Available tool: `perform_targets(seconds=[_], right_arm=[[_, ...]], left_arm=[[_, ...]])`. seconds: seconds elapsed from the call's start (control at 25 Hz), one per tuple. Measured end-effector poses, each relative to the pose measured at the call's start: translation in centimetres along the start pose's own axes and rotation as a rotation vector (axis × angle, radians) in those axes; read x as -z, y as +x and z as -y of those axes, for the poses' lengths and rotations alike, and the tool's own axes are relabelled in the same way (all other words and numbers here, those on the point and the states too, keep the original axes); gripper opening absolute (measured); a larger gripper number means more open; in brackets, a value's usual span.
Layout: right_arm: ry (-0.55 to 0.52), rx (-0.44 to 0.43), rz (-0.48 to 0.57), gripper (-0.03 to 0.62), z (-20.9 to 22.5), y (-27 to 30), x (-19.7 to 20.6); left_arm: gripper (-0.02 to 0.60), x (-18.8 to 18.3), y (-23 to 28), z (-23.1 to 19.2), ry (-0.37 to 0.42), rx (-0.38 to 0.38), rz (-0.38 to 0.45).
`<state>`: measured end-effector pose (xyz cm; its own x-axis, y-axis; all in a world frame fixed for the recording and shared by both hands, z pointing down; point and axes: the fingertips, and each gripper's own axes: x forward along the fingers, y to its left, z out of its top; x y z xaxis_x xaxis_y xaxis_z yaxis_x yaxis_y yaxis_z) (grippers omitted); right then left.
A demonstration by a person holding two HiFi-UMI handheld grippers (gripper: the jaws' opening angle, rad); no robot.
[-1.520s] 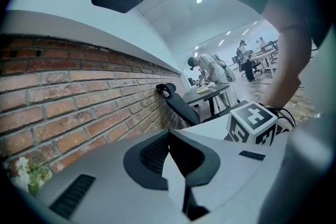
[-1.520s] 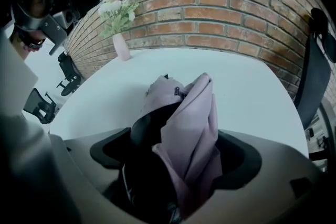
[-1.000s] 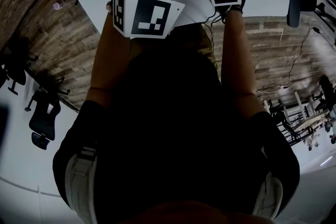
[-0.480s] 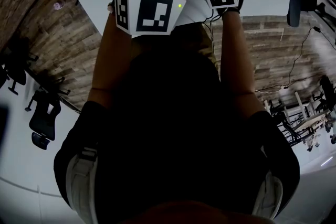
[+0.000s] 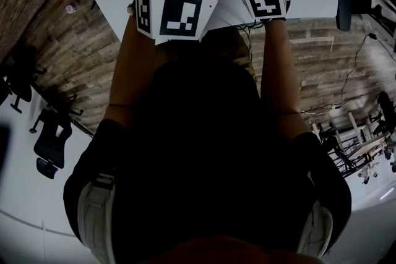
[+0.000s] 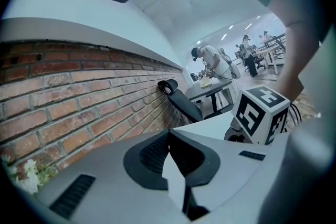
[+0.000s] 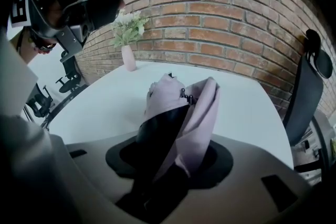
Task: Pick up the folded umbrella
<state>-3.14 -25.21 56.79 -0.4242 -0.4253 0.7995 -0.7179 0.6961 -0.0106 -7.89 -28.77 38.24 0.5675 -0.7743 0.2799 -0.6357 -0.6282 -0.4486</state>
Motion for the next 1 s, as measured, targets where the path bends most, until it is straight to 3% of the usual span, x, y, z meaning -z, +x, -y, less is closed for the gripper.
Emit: perform_targets(seconds=[1.0], right_arm=[[-0.19,0.063,0.365,0.225,1.0,-11.8,-8.3]], left_arm=[[0.012,-6.7,-4.4,-0.1,0.049,-0.158,-0.017]])
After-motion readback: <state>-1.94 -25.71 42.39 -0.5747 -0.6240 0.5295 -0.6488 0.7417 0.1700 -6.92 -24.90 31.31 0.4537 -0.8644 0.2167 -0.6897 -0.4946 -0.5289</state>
